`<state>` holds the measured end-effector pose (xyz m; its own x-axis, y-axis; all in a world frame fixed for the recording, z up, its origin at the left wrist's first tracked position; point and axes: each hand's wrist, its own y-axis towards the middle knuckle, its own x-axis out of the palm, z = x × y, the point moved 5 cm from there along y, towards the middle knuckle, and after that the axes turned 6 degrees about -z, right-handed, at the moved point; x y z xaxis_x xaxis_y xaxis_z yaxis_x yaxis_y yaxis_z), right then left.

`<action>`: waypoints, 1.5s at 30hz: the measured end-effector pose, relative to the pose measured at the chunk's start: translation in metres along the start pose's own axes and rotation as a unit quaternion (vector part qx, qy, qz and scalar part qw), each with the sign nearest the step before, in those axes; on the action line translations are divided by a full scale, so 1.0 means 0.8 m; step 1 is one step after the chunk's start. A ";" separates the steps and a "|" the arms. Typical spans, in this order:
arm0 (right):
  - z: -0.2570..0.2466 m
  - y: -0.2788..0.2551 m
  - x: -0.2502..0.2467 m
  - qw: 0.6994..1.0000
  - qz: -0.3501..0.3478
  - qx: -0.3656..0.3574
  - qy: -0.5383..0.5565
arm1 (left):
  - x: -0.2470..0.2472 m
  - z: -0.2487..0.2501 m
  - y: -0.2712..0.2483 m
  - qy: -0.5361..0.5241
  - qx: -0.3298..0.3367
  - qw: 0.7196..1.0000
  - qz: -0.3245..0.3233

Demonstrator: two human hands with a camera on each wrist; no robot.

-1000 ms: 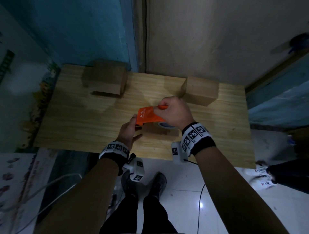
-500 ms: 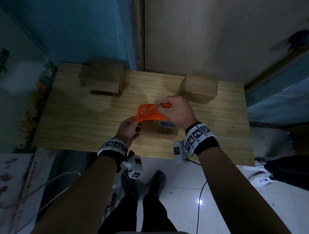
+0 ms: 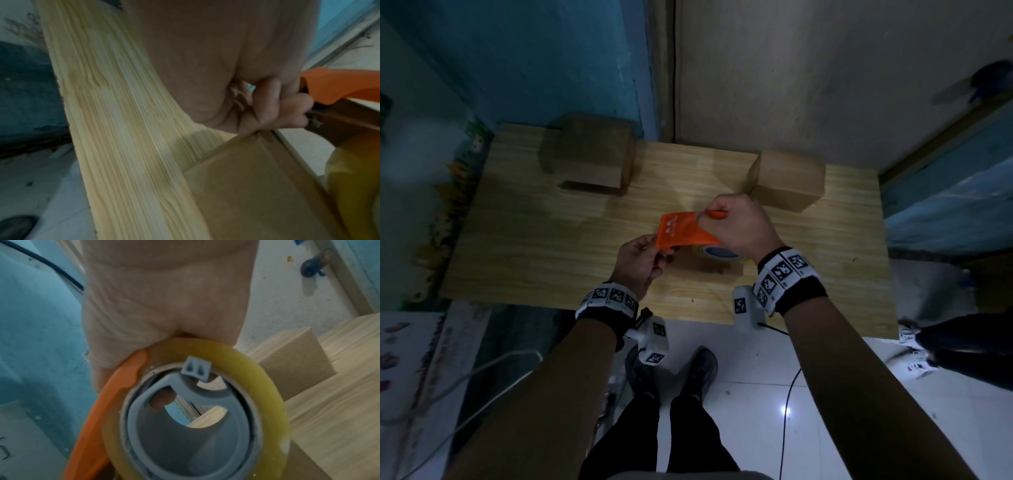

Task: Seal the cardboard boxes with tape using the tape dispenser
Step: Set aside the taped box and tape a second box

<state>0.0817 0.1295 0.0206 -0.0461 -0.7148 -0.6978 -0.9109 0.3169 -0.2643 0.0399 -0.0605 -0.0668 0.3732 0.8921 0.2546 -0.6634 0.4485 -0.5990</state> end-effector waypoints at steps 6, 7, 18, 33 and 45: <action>0.007 -0.002 -0.003 1.000 0.003 0.001 0.017 | 0.009 0.000 -0.004 -0.062 -0.020 0.997 -0.028; 0.008 -0.003 -0.003 1.000 0.003 -0.001 0.014 | 0.009 0.001 -0.006 -0.070 -0.016 0.997 -0.033; 0.002 -0.010 -0.002 0.999 -0.025 -0.023 0.014 | -0.005 -0.007 0.000 -0.110 -0.082 0.990 -0.035; 0.002 -0.009 -0.001 1.000 -0.022 -0.015 0.014 | -0.004 0.002 0.002 -0.038 -0.085 0.995 -0.029; -0.009 -0.003 0.005 0.999 -0.043 -0.016 -0.020 | -0.008 0.007 0.018 0.243 0.074 0.966 0.054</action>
<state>0.0807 0.1218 0.0230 0.0500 -0.7124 -0.7000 -0.9235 0.2339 -0.3040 0.0242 -0.0599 -0.0727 0.5336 0.8188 -0.2117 -0.7873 0.3895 -0.4779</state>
